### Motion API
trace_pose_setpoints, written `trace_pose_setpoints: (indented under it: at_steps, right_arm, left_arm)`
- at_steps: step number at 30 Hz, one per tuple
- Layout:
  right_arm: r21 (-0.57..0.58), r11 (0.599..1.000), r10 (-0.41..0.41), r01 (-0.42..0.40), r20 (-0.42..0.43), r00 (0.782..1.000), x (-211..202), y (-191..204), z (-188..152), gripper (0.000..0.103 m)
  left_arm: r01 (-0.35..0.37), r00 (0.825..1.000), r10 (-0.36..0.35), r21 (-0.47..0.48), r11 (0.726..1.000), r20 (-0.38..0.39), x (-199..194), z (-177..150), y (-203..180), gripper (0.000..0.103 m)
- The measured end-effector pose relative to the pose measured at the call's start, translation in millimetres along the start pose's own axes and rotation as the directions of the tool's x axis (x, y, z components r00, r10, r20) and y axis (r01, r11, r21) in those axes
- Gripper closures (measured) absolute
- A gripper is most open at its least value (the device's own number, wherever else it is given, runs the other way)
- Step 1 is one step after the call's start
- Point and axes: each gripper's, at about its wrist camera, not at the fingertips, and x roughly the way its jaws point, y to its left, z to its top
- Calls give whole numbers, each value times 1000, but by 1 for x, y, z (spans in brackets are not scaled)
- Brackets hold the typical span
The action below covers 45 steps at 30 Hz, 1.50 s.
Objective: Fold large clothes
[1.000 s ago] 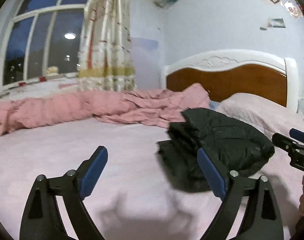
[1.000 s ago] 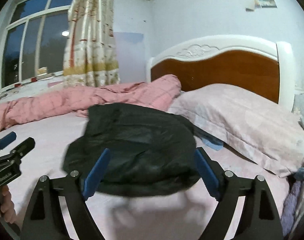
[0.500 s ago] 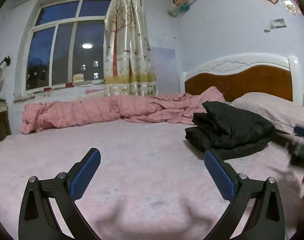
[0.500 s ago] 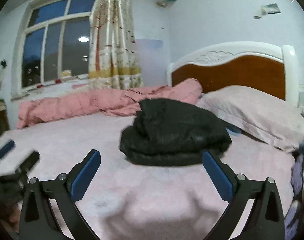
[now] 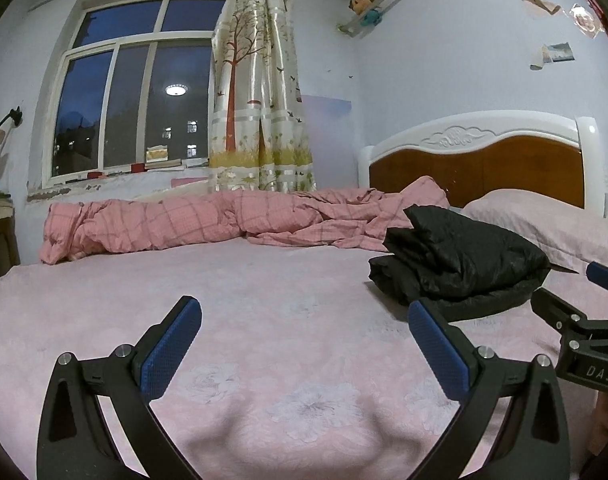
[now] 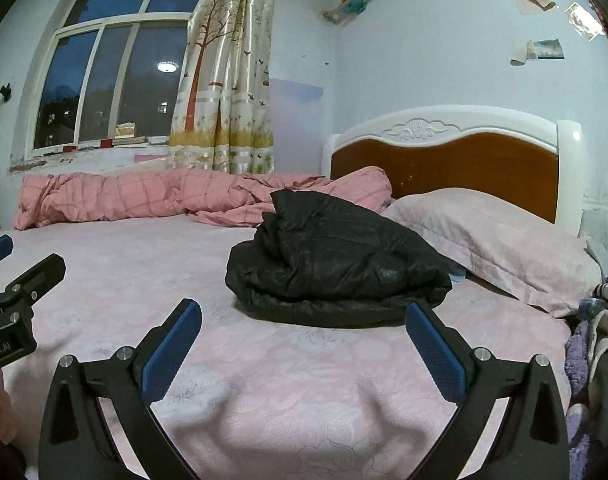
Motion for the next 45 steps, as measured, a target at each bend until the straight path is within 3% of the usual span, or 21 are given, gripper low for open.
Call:
trace_pose_setpoints:
  at_steps: [22,45]
  right_arm:
    - [17,1000,-20,20,-9,1000,3,-9,0,0]
    - [12,1000,-20,20,-13,1000,3,-9,0,0]
  left_arm:
    - [-41,999,40,27,999,37,-12,2,2,0]
    - [-32,999,31,-37,999,-19,-7,0,20,0]
